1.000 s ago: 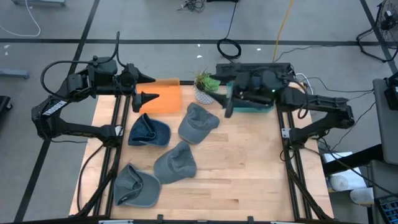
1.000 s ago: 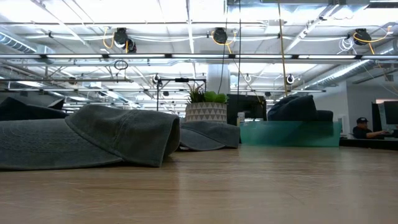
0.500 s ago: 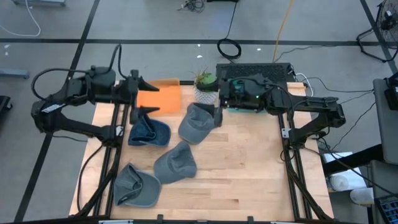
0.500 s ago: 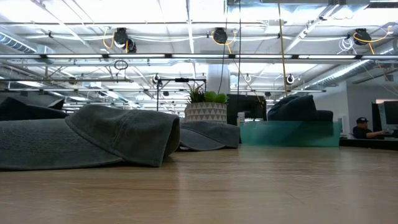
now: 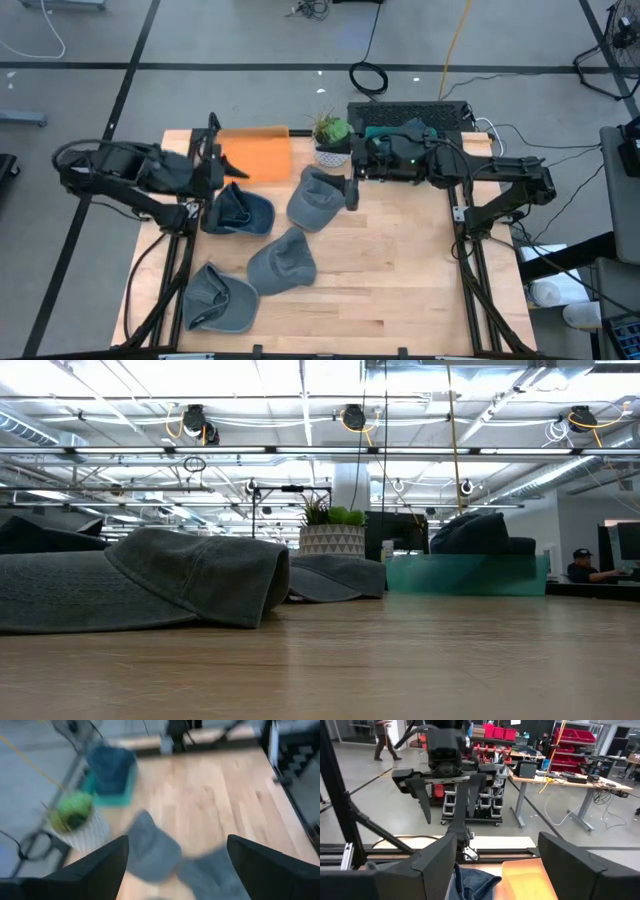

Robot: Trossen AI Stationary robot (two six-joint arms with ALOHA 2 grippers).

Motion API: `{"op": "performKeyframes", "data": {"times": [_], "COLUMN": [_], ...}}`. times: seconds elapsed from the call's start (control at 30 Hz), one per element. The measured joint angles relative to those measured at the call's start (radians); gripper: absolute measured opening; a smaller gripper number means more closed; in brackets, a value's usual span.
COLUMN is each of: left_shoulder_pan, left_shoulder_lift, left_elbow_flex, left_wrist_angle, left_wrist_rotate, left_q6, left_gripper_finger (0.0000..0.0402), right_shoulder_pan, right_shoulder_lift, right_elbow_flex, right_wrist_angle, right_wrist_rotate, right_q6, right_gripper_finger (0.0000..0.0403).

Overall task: Pick & Place hat
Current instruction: Put the blue cap into the light blue bin

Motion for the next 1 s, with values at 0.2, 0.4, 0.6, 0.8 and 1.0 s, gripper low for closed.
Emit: {"op": "performKeyframes", "data": {"times": [0.2, 0.4, 0.6, 0.8, 1.0], "left_shoulder_pan": [-0.102, -0.141, -0.123, -0.108, -0.108], "left_shoulder_lift": [0.13, 0.249, 0.297, 0.311, 0.302], "left_elbow_flex": [0.157, 0.315, 0.316, 0.209, 0.068], "left_wrist_angle": [-0.342, -0.502, -0.52, -0.52, -0.522], "left_wrist_rotate": [-0.003, 0.07, 0.164, 0.177, 0.138], "left_q6": [-0.21, -0.279, -0.324, -0.309, -0.278], "left_gripper_finger": [0.0347, 0.0347, 0.0347, 0.0347, 0.0347], "right_shoulder_pan": [0.006, 0.014, 0.026, 0.051, 0.076], "right_shoulder_lift": [0.0, 0.0, 0.0, 0.0, 0.0], "right_elbow_flex": [0.0, 0.0, 0.0, 0.0, 0.0], "right_wrist_angle": [-0.022, -0.025, -0.026, -0.026, -0.026], "right_wrist_rotate": [0.0, 0.0, 0.0, 0.001, 0.002], "right_q6": [0.0, -0.006, -0.007, -0.046, -0.125], "right_gripper_finger": [0.0269, 0.0269, 0.0269, 0.0269, 0.0269]}}
